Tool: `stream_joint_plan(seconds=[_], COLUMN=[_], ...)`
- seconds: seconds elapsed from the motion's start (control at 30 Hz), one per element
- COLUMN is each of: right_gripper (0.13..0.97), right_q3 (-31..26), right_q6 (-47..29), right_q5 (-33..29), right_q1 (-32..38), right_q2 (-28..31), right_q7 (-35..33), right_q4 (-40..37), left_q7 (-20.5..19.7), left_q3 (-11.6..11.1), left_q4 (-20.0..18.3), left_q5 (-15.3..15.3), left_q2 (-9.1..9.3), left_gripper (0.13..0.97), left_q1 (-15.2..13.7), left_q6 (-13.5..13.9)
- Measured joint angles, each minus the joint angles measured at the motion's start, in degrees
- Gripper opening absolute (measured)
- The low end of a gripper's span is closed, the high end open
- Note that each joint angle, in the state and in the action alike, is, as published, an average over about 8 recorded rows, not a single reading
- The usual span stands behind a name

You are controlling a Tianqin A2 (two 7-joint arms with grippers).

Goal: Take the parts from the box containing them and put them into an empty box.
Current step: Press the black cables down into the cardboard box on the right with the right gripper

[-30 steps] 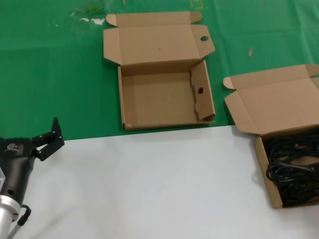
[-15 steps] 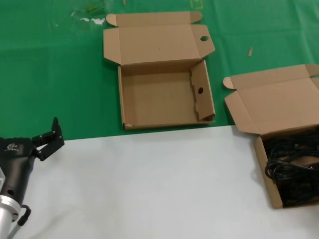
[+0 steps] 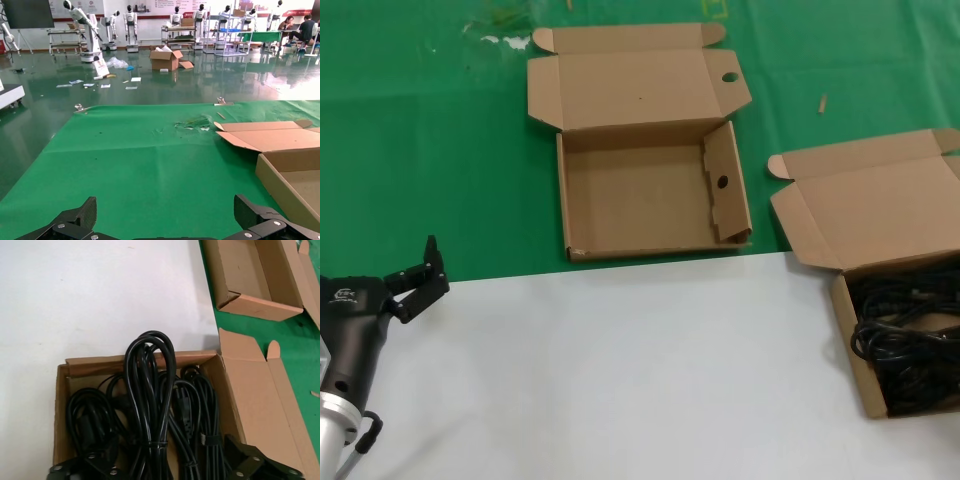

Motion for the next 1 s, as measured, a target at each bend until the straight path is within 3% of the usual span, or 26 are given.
stream_joint_plan(seconds=[0.2, 0.33, 0.6, 1.0], right_gripper=[0.645, 0.645, 0.428, 0.245], right_q3=[0.2, -0.4, -1.9, -1.5], right_q6=[0.0, -0.1, -0.6, -1.2], right_q5=[0.9, 1.0, 0.8, 1.0], right_q1=[-1.0, -0.7, 0.8, 0.0], right_q2=[0.8, 0.6, 0.5, 3.4], right_q7=[-0.3, -0.8, -1.4, 0.4], right_q4=[0.2, -0.3, -1.4, 0.3], left_q7=[0.0, 0.0, 0.0, 0.0], left_q3=[0.0, 0.0, 0.0, 0.0], left_q4=[0.0, 0.0, 0.0, 0.0], left_q5=[0.0, 0.0, 0.0, 0.0], left_q2=[0.0, 0.0, 0.0, 0.0], left_gripper=[0.966, 0.966, 0.966, 0.966], left_q1=[0.0, 0.0, 0.0, 0.0], left_q6=[0.0, 0.0, 0.0, 0.0])
